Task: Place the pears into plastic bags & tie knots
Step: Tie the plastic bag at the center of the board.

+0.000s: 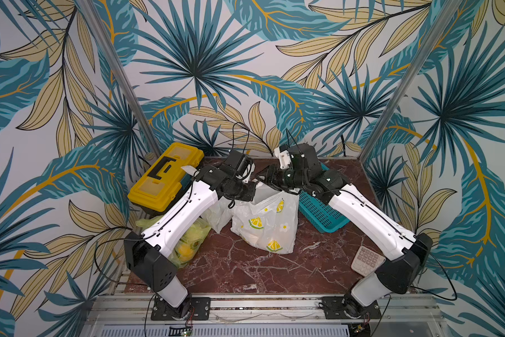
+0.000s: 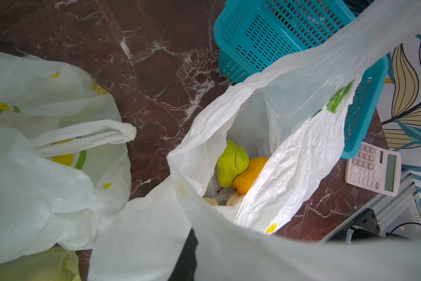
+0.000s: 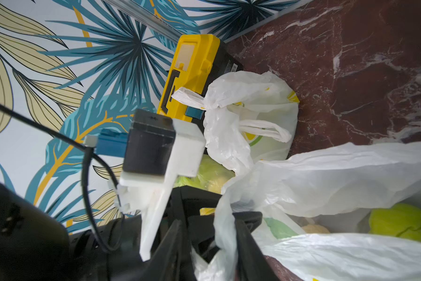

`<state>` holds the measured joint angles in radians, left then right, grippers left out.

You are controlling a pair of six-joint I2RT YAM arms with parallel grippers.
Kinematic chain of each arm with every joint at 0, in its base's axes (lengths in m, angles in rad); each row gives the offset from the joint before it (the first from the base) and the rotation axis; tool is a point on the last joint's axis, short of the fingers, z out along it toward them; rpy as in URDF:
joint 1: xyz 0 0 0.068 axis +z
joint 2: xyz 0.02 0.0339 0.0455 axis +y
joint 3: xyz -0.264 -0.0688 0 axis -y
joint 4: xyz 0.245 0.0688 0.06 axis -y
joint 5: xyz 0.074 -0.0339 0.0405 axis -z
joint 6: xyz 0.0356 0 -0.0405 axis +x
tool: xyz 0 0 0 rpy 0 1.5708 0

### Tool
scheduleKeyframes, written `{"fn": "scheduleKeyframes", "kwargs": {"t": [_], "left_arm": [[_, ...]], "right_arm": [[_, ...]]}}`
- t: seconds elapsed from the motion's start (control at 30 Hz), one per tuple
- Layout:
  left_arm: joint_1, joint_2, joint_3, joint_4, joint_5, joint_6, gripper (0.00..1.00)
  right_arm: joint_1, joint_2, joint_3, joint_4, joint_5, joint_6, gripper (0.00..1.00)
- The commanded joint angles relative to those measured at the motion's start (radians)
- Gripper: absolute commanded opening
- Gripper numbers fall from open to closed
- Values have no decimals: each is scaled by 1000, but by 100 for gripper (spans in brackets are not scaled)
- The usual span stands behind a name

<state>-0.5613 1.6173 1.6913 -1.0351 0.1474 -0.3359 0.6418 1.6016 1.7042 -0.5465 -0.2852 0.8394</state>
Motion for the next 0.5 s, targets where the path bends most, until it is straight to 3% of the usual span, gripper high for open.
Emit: {"fn": "scheduleKeyframes", "kwargs": {"t": [0.0, 0.13, 0.23, 0.33, 0.47], "left_arm": [[12, -25, 18, 34, 15, 17, 18], [12, -40, 1, 67, 60, 32, 24], [12, -104, -62, 109, 128, 112, 42], [12, -214, -178, 156, 152, 278, 58], [29, -392, -393, 336, 85, 462, 78]], "right_arm": [[10, 10, 22, -55, 33, -12, 39], [11, 22, 19, -8, 12, 9, 18], [12, 40, 84, -19, -4, -21, 4], [9, 62, 190, -97, -29, -99, 0], [10, 116, 345, -259, -132, -207, 0]]}}
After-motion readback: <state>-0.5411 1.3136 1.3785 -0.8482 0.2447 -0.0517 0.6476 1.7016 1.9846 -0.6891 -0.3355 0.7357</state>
